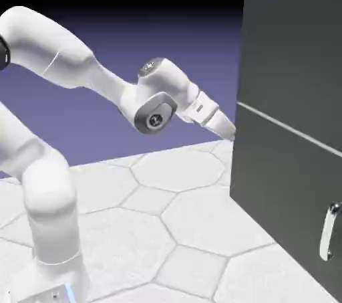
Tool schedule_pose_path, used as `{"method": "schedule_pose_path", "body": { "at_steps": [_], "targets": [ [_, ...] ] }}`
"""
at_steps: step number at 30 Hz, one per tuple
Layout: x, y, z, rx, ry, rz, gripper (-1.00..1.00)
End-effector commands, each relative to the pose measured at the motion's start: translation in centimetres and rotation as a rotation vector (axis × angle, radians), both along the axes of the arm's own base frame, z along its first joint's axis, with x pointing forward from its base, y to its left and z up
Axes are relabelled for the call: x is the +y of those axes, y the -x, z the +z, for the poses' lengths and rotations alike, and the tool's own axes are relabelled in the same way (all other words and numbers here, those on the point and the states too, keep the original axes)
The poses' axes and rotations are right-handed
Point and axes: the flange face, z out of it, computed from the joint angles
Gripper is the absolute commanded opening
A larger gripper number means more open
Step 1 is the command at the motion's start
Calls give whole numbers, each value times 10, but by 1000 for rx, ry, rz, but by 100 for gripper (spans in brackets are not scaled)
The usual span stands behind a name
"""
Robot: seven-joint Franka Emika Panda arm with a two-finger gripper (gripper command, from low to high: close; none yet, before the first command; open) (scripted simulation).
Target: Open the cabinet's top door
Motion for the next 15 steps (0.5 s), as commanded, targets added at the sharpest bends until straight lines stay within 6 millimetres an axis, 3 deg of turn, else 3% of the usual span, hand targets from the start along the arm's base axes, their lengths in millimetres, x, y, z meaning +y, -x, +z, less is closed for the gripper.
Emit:
{"method": "schedule_pose_path", "body": {
  "at_steps": [1,8,15],
  "targets": [
    [2,-2,11,-27,0,6,0],
    [7,-8,84,-211,-9,41,0],
    [1,-5,147,-383,-28,67,0]
  ]
}}
